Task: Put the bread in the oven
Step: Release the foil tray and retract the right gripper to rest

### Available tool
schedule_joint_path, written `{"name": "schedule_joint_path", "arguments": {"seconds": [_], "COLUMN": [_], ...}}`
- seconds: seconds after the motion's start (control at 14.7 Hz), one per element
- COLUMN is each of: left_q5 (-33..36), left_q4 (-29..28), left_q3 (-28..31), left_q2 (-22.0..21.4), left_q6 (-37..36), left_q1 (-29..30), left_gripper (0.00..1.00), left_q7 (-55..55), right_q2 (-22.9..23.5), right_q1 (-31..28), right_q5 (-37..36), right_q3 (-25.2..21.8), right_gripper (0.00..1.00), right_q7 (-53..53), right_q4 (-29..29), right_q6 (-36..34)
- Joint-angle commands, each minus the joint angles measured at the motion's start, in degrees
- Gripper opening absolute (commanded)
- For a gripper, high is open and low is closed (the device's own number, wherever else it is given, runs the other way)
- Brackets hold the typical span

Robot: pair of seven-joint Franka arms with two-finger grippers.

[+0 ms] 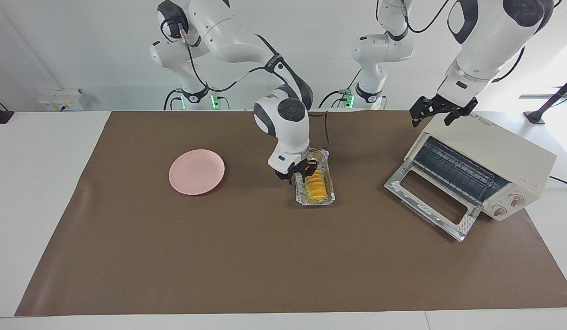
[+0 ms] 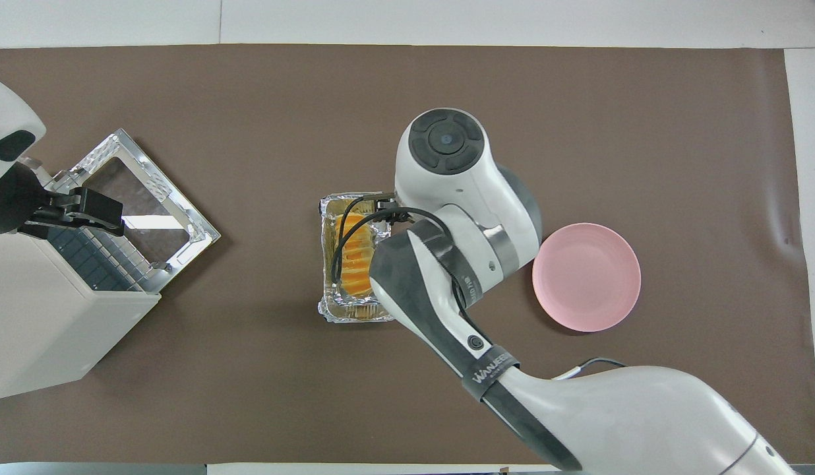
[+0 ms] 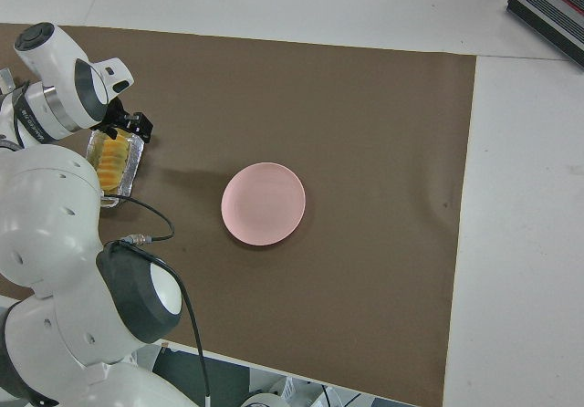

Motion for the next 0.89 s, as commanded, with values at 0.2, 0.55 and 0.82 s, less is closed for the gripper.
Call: {"name": "schedule_joint_path", "arguments": {"seconds": [0.2,0.55,0.82], "left_q5": [-0.44,-0.44,-0.44], "left_q4": [-1.11,-1.11,-1.11], "left_q3": [-0.63,-0.72,-0.63], "left_q2": [-1.41,-1.41,-1.41], "left_q6": [-0.02,-0.02,-0.02], "left_q1": [1.05,1.05,1.05], "left_gripper": [1.00,1.00,1.00], "left_q7": [0.20,0.20,0.20], "right_q2": [-8.52,-15.64,-23.11], "right_q1": [-15.78,-23.26,-26.78], "right_q5": [0.10,0.10,0.01], "right_q3": [0.21,0.13,0.65], "right_gripper": [1.00,1.00,1.00], "right_q7": [-23.98,-34.81,-38.34], "right_q4": [-0.35,-1.05,-6.04], "right_q6": [-9.67,-19.16,-22.78]}}
